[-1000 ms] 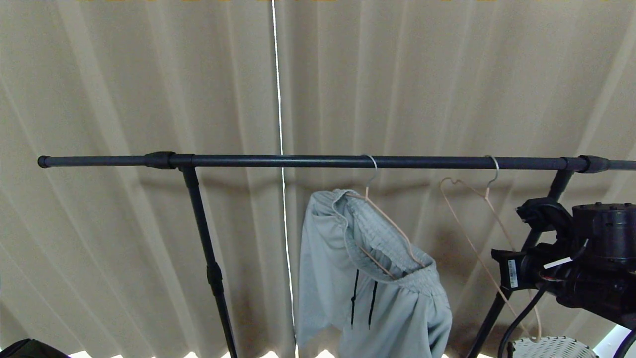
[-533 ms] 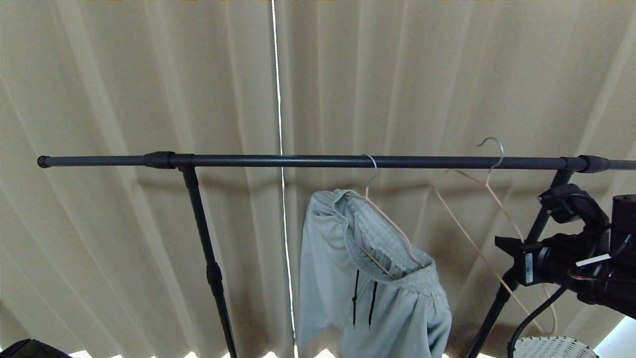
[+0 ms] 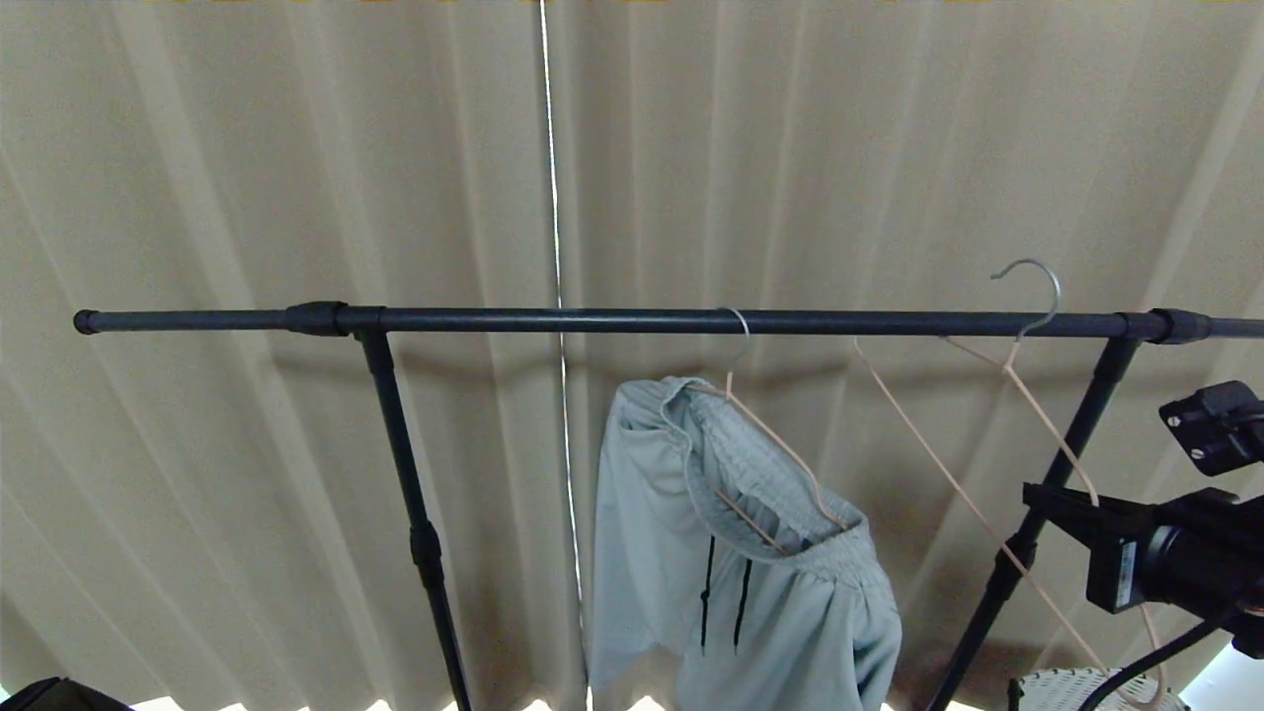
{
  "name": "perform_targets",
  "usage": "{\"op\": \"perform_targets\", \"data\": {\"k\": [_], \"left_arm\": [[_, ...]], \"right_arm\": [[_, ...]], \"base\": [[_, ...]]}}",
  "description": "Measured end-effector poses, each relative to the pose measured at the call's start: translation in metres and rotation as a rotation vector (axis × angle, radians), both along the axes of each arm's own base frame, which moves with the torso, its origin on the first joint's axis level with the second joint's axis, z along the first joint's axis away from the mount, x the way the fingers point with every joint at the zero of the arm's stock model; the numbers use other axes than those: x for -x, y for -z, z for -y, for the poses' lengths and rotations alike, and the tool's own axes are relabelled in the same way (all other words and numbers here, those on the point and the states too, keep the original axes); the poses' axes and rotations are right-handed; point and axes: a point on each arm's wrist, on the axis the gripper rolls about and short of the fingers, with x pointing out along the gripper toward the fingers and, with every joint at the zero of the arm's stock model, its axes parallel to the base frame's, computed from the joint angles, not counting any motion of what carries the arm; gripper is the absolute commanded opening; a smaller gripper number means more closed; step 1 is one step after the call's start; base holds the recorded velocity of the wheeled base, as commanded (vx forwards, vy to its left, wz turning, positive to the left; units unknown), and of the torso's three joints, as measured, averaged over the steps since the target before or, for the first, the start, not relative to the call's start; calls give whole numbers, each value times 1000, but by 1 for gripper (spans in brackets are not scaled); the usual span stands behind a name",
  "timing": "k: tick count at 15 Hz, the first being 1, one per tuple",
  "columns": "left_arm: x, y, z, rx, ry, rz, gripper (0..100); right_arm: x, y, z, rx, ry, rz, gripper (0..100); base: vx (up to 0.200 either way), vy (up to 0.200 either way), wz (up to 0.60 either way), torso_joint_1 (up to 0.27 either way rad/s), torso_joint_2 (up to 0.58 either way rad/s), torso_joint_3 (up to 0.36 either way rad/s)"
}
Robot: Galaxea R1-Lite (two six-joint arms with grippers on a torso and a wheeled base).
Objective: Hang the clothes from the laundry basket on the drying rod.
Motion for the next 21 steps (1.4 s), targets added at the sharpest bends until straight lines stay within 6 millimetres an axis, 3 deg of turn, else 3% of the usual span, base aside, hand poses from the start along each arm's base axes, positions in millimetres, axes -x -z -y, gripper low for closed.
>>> {"op": "perform_targets", "data": {"k": [5, 13, 21], "left_arm": [[0, -1, 0, 1, -2, 5, 0], [0, 0, 0, -1, 0, 4, 0], [0, 2, 0, -2, 2, -2, 0]], "right_arm": [[19, 6, 3, 7, -26, 10, 0], [22, 9, 3, 7, -30, 1, 0], [23, 10, 3, 32, -37, 3, 0]], "base": [[-200, 0, 0, -2, 4, 0], [-200, 0, 0, 3, 2, 1], [0, 0, 0, 0, 0, 0]]}}
